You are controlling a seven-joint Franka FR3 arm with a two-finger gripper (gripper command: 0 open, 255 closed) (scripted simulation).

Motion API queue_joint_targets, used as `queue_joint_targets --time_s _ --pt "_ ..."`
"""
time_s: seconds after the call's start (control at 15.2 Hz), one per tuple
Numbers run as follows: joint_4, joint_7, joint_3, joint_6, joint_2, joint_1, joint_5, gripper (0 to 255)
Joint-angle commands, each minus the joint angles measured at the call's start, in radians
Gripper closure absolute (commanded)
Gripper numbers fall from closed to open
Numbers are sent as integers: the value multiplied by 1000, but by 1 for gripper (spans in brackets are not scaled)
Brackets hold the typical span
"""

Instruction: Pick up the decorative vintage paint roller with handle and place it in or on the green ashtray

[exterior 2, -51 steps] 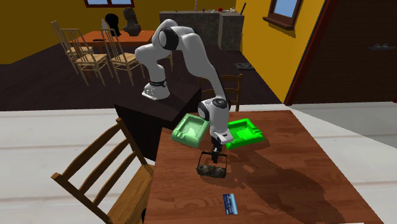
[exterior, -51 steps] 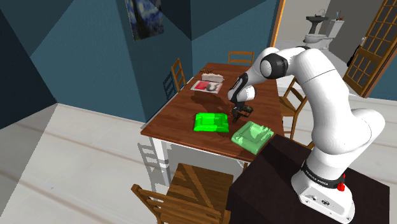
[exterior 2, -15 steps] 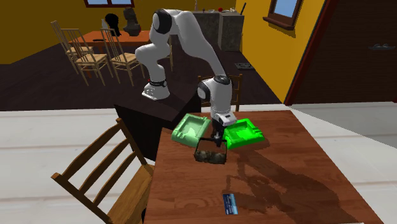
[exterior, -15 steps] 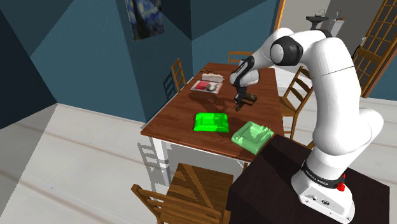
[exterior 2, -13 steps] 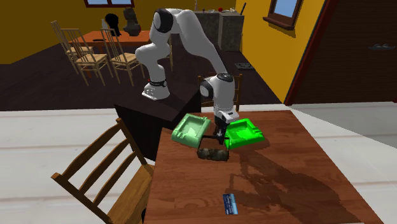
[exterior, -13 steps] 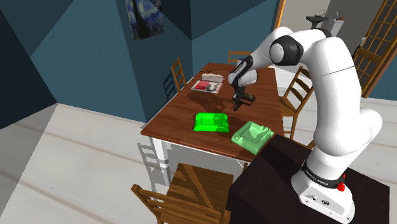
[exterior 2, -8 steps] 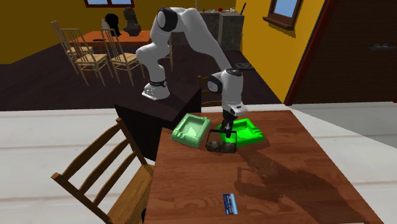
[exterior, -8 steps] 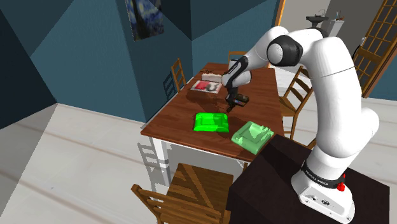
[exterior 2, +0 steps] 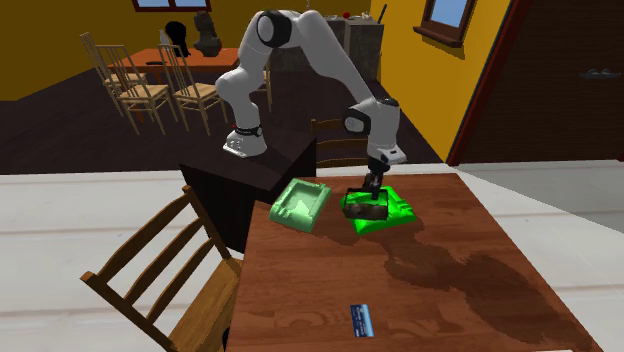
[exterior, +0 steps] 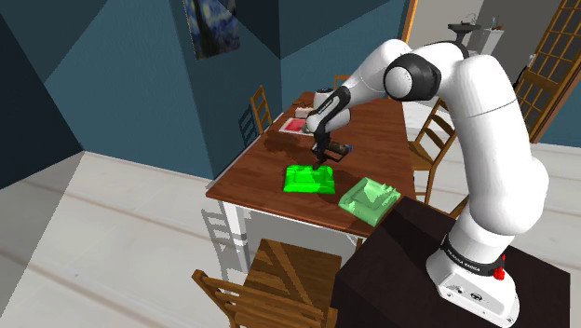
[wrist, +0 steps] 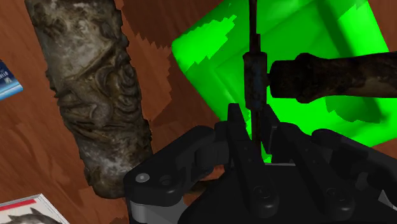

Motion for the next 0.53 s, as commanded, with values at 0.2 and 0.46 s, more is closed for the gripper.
queue_joint_targets --time_s 0.2,0.46 --pt "62 114 7 -31 38 91 -13 255" --pt "73 125 12 -10 72 96 -10 255"
